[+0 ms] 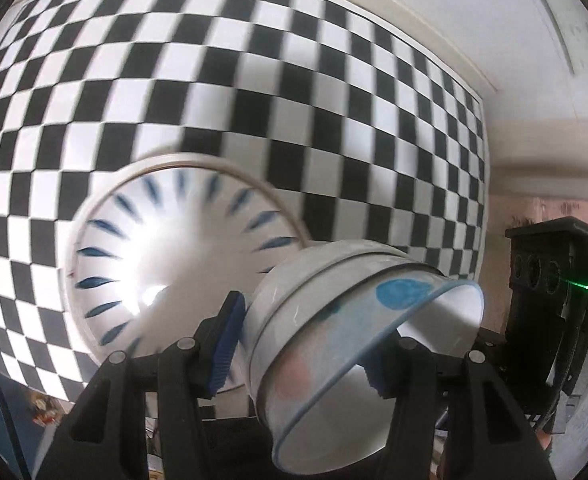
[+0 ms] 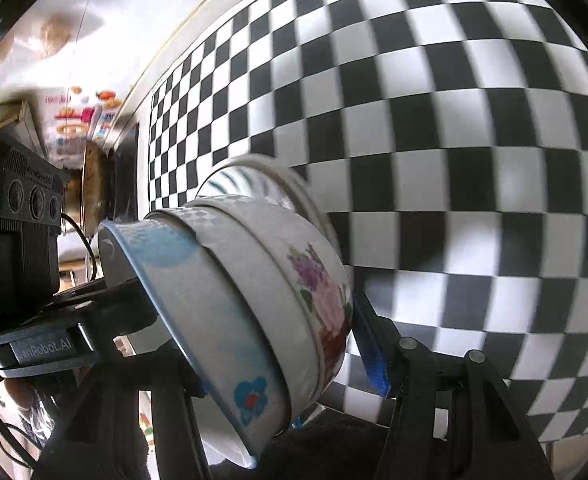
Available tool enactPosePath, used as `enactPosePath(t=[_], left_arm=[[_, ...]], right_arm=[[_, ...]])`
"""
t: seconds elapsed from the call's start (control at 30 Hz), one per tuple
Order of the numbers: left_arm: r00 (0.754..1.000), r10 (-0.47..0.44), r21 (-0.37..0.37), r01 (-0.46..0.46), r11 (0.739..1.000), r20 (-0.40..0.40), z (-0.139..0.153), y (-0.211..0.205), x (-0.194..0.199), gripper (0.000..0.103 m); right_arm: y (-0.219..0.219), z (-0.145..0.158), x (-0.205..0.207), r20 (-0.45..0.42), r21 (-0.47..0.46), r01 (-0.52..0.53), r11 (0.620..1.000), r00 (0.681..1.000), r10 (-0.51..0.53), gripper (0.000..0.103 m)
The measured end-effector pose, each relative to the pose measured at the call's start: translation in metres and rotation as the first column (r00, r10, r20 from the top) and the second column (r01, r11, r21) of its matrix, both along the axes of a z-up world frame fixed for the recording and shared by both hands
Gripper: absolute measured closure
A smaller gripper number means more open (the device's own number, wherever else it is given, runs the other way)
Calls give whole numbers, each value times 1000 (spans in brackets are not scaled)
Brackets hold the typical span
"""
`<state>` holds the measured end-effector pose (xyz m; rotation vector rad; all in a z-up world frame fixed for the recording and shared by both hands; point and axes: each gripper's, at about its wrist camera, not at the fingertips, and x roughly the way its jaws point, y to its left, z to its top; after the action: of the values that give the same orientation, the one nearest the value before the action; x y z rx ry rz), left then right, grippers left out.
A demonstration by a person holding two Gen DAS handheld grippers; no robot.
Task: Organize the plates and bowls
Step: 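Carry the bowl stack over the plate stack and lower it onto the plates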
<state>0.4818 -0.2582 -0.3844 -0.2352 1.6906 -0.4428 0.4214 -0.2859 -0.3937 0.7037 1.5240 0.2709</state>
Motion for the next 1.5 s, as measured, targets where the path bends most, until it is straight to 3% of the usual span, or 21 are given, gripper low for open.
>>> enactPosePath(t=[0.4, 0.77, 1.5], left_arm=[[988, 149, 20, -148, 989, -29, -21, 67, 13, 53], [983, 180, 24, -179, 984, -48, -33, 86, 13, 53], [981, 182, 29, -180, 983, -66, -43, 86, 11, 52]], right_arm=[[73, -24, 39, -27, -3, -139, 990, 990, 139, 44], [79, -31, 36, -50, -2, -174, 985, 984, 174, 44], [88, -34, 36, -71, -15, -167, 986, 984, 165, 44]])
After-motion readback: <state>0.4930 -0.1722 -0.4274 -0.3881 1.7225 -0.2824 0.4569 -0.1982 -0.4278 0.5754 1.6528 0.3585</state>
